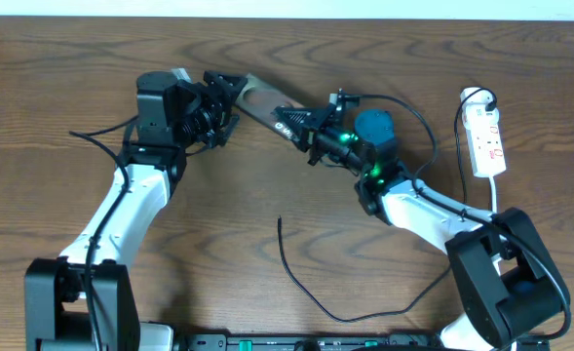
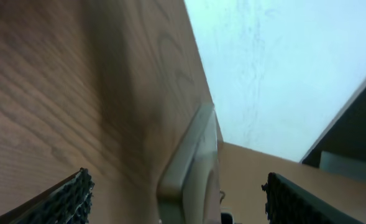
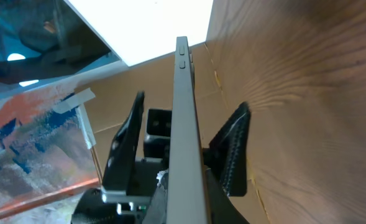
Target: Plug charger to phone and switch on socket
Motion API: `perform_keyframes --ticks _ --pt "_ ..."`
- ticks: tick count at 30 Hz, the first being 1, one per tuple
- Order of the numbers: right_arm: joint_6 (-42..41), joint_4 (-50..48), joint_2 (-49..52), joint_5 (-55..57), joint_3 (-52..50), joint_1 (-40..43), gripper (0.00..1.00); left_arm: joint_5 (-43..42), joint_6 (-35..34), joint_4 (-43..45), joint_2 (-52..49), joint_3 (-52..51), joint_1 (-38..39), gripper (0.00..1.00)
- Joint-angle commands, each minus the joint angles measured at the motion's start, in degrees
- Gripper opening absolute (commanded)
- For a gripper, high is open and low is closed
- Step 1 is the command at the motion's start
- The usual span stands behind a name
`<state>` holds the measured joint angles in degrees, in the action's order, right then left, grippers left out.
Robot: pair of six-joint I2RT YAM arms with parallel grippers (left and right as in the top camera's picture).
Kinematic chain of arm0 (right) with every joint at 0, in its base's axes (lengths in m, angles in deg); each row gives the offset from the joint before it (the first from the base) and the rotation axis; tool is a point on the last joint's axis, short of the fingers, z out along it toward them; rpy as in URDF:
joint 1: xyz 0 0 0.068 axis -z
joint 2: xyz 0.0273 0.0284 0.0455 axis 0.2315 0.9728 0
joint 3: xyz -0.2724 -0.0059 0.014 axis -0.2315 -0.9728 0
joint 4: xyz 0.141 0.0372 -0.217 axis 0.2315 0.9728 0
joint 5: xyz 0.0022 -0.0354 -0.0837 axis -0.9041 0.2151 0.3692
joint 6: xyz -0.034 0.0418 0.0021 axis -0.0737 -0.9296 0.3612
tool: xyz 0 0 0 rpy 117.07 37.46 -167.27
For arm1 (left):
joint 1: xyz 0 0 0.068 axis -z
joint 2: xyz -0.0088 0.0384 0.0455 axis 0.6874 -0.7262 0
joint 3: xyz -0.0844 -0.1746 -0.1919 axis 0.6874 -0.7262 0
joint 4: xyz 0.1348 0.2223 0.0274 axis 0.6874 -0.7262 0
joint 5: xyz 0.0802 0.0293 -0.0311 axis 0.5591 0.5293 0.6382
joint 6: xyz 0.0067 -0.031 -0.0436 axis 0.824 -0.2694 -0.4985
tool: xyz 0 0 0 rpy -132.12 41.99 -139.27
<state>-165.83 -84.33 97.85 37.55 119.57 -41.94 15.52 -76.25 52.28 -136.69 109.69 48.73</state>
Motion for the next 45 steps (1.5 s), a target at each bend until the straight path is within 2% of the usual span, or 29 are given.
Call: perform_keyframes --ticks 1,6,15,25,26,29,31,33,37,45 --pt "-0.6 -1.7 -0.3 2.8 0.9 -1.7 0.01 0.5 -5.4 0.2 -0.9 0.2 -0.2 0.85" --pt "-2.5 -2.0 -0.3 3.0 0.9 -3.1 0.01 0.5 -9.1 0.3 -0.9 0.2 -0.2 0.85" --pt "-10.0 -2.0 -0.3 3.0 0.9 -5.3 0.01 0.1 -9.0 0.3 -0.9 0.2 -0.2 0.85" --pt "-12.6 -0.9 -0.3 2.9 0.9 -5.6 0.01 0.1 -9.0 0.3 -0.9 0.2 -0.3 0.85" --pt "-12.6 -0.9 -0.3 2.8 0.9 -5.6 0.01 0.1 -9.0 0.3 -0.9 0.2 -0.3 0.83" --pt "-12.6 -0.5 -0.3 2.6 0.9 -5.6 0.01 0.1 -9.0 0.3 -0.9 0.2 -0.3 0.66" --pt "-12.6 -0.3 -0.3 2.6 0.9 -5.6 0.01 0.1 -9.0 0.3 -0.9 0.2 -0.3 0.58" --pt "-12.6 -0.3 -0.3 2.7 0.9 -5.6 0.01 0.1 -9.0 0.3 -0.9 0.2 -0.3 0.53" --pt "-12.6 -0.3 -0.3 2.6 0.9 -5.7 0.01 -0.2 -9.0 0.3 -0.9 0.1 -0.3 0.48" --pt "-12.6 -0.3 -0.3 2.7 0.9 -6.3 0.01 -1.3 -6.2 0.2 -0.9 0.1 -0.3 0.48"
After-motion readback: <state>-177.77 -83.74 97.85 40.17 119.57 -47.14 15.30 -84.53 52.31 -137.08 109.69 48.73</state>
